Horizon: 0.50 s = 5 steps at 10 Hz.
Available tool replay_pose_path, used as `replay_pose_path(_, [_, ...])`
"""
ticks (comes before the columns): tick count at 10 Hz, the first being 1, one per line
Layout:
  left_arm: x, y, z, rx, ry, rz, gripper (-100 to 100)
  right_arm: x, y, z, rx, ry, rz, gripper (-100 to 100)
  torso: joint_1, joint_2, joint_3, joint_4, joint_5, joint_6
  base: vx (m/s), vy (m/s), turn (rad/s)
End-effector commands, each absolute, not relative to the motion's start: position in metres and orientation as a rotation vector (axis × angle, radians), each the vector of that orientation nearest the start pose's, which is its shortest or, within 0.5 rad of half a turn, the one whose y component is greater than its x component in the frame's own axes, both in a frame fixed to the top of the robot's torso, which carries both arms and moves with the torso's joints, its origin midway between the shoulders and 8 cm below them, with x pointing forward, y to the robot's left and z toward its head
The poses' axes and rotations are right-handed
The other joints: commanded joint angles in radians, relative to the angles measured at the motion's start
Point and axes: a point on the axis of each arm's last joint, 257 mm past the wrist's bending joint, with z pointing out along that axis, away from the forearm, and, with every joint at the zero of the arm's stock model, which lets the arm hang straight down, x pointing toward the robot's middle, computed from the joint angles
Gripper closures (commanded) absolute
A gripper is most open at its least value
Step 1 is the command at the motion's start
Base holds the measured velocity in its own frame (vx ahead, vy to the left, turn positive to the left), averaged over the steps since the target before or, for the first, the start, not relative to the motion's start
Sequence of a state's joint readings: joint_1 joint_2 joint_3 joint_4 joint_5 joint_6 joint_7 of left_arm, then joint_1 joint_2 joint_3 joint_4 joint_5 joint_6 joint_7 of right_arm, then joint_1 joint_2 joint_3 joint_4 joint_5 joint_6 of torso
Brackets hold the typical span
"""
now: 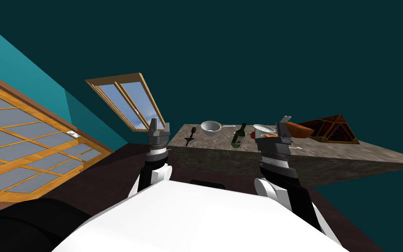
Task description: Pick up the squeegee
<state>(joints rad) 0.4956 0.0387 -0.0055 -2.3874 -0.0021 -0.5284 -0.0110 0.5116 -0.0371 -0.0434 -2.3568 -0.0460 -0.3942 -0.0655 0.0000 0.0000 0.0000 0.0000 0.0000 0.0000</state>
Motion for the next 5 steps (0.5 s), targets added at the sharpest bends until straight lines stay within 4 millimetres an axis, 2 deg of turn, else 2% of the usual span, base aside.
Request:
replay_pose_path(1, [0.328,0.260,0.070,-0.511,0.594,-1.340,-100,0.342,-0.295,0.036,0.710,0.622,1.339,0,0.000,0.000,0.000,0.000,0.000,0.000,-0.031,-0.009,0.042])
replay_pose_path(5, [0.367,0.255,0.051,-0.549,0.686,-1.352,-100,0.342,-0.295,0.036,0.710,0.621,1.339,0,-0.001,0.004,0.002,0.001,0.000,0.000,-0.070,-0.021,0.043])
